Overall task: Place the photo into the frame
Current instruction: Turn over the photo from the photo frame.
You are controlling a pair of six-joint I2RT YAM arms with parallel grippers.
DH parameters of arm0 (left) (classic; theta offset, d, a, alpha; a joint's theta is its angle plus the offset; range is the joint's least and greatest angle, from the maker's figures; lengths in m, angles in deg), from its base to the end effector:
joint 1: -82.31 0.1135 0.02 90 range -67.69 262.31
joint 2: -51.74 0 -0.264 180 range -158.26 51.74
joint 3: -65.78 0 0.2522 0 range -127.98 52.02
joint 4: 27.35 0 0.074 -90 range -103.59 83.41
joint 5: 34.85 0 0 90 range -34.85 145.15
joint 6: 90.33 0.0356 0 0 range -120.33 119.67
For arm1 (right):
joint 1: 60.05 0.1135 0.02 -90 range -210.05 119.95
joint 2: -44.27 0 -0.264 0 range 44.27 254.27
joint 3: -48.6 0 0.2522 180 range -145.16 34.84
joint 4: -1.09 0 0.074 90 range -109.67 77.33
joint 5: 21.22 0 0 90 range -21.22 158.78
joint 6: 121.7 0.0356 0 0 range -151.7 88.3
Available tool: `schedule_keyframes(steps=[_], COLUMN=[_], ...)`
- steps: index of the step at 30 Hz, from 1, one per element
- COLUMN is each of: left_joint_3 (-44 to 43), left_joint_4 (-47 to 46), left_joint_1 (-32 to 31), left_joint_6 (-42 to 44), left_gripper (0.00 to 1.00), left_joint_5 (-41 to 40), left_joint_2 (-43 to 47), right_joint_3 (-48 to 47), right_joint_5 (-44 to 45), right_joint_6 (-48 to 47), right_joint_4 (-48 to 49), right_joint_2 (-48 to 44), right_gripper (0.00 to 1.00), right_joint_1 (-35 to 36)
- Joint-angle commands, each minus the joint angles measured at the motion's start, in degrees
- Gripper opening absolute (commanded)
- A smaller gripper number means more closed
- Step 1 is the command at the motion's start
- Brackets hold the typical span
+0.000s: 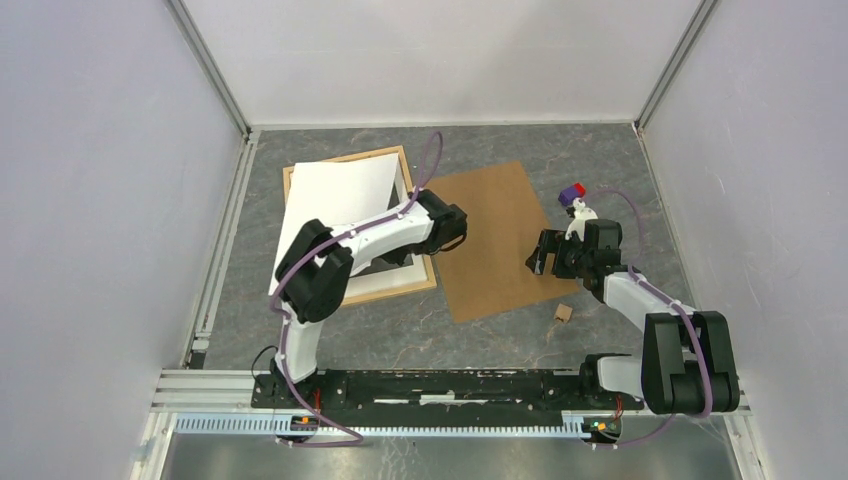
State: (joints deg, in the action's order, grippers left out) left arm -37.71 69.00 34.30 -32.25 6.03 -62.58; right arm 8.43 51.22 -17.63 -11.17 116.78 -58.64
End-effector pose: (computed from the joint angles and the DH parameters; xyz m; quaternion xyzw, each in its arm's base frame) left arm 0.2526 -0.2404 0.2137 0.1873 0.8818 0.4023 0.1599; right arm 0.2303 0.0164 0.1546 0.0420 0.9127 0.1909 0.3589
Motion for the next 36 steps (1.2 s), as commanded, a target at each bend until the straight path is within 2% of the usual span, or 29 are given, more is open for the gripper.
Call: schedule_keyframes(steps=[1, 6, 13, 16, 18, 22, 28, 32, 36], left_joint_3=[-5.1, -8.4, -13.1, -13.8, -13.1, -11.2, -9.6, -9.2, -6.3], left_joint_4=[-0.3, -1.9, -1.8, -4.1, -7.1, -12.7, -17.8, -19.5, -24.3], left_joint_1=[-1.0, -1.2, -1.2, -1.2, -1.1, -0.5, -0.2, -0.2, -0.2], left_joint_6=[-4.9, -3.7, -3.0, -1.7, -0.7, 0.7, 3.2, 6.1, 10.0], left_gripper=[0.06, 0.09, 0.13, 0.16, 0.18, 0.36, 0.71, 0.82, 0.91], left_joint_5=[2.7, 6.4, 7.4, 11.2, 14.9, 20.7, 28.8, 31.2, 24.3], left_joint_2=[-1.5, -4.6, -7.9, -7.6, -6.2, -3.2, 5.6, 17.1, 29.6], right_joint_3=[0.7, 0.7, 0.8, 1.0, 1.2, 0.8, -0.5, 2.5, 2.6], right_joint_5=[-1.3, -1.6, -1.6, -2.9, -7.3, -14.4, -12.7, -13.4, -14.6], right_joint_6=[0.6, 0.6, 0.6, 0.9, 1.5, 4.8, 9.8, 19.6, 29.0], right_joint_4=[2.1, 2.5, 2.6, 3.4, 5.2, 8.3, 9.3, 18.2, 31.0], right_joint_2=[0.1, 0.3, 0.3, 0.5, 1.3, 3.2, 0.8, 0.9, 5.7], right_gripper=[0.93, 0.93, 0.94, 0.94, 0.95, 0.95, 0.95, 0.94, 0.9], right_joint_1=[0.4, 1.0, 1.4, 1.9, 2.1, 3.1, 9.6, 15.7, 22.9])
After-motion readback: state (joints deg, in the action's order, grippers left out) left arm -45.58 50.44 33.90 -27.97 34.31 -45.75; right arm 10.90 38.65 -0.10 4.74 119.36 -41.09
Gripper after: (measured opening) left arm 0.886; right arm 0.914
